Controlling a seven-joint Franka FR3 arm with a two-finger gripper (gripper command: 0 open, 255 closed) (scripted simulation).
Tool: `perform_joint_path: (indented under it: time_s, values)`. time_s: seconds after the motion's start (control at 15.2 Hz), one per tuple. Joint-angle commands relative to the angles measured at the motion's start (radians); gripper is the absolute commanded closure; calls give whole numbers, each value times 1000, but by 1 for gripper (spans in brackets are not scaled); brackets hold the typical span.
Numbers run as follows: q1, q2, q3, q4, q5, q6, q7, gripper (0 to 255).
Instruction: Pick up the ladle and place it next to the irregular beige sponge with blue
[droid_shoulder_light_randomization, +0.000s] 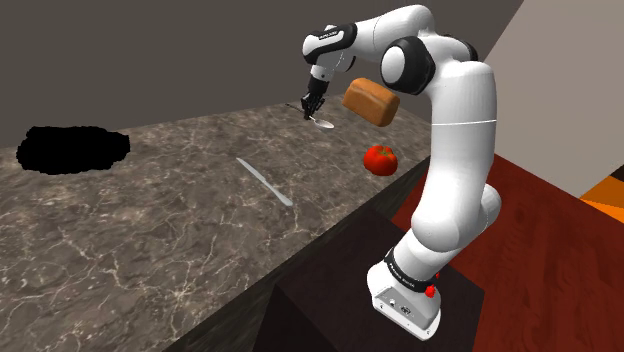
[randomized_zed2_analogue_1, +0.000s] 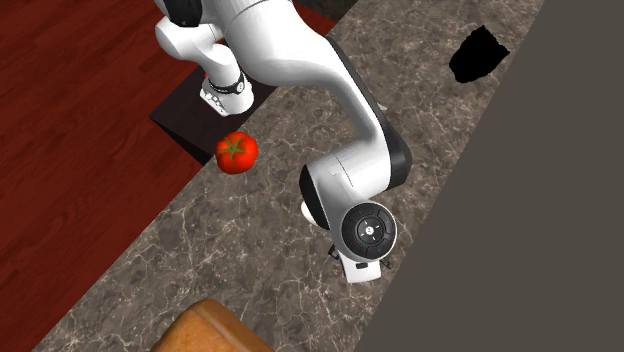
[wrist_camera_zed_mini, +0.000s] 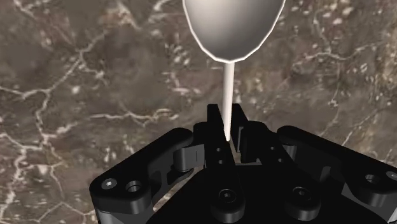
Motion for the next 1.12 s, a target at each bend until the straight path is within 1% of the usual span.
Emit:
perform_joint_path:
  time_s: [0.0,0.13,1.06]
  values:
    - [0,0,0,0,0,0,0,255]
    - [0,-5,-1,5,-2,-10,2,255]
    - [-2,-56,-10,116,-21,-168,27,255]
